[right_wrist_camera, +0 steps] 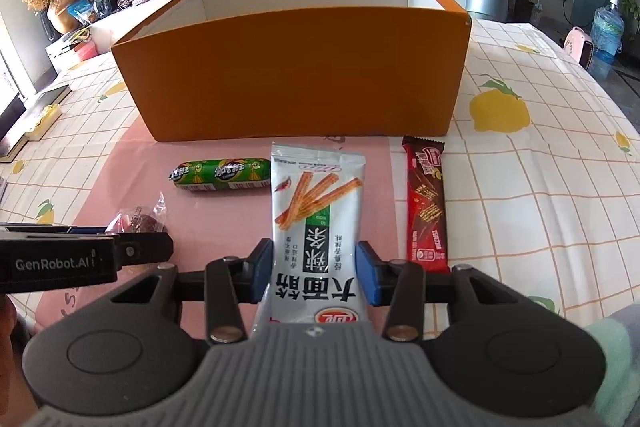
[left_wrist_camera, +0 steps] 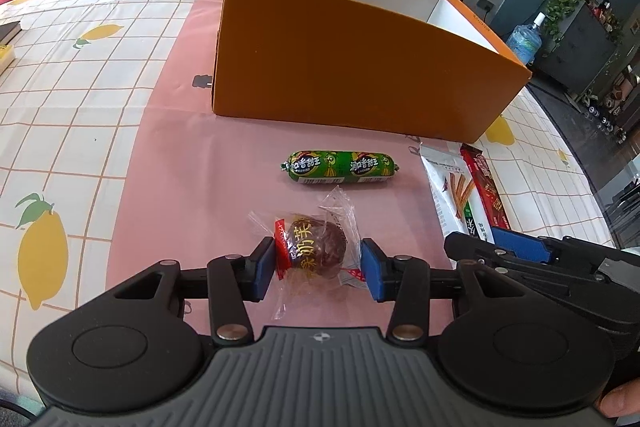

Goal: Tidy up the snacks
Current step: 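Lift and carry both held packets over the orange box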

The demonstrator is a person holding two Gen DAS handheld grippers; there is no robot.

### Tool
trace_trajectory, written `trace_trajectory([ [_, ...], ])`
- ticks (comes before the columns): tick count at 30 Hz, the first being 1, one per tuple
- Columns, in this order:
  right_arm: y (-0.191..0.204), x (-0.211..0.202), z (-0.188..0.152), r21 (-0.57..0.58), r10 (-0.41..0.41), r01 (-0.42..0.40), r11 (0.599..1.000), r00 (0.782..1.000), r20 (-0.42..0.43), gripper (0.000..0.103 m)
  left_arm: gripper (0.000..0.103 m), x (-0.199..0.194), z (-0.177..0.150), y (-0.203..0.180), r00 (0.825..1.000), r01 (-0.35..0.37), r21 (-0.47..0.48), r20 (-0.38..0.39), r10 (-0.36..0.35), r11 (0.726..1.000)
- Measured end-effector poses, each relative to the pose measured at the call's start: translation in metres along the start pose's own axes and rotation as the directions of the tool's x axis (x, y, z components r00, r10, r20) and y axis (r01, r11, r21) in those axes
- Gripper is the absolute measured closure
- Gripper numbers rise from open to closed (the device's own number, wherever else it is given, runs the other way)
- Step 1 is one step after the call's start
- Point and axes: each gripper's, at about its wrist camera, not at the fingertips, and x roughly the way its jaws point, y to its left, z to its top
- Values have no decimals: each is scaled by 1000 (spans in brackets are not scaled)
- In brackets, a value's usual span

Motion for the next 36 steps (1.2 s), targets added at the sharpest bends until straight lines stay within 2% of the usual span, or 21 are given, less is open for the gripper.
trace_trajectory([
  [8,-3,-29,-1,15,17,-18,1000,998,64,61,52,-24,6,-16,998,43,24,54,-45,999],
  [14,-7,-59,15,3,25,-26,1000,990,142,61,52,-47,27,-35,992,52,57,108,-58,997],
  [18,-12,-73,36,-9,42,-41,999,984,173,61,52,-63,52,-49,986,42,101,156,-58,994],
  [22,-14,-83,64,-46,32,-23,999,977,210,61,52,-73,81,-63,976,43,143,204,-72,989],
  [26,-17,-87,96,-68,36,-21,997,972,231,61,52,-74,107,-80,970,14,204,234,-63,979],
  [32,-19,-76,138,-116,34,-7,993,973,228,61,52,-62,137,-86,968,-11,244,247,-52,970],
  [36,-20,-58,162,-154,20,12,988,978,208,61,52,-45,157,-84,973,-20,245,228,-37,969],
])
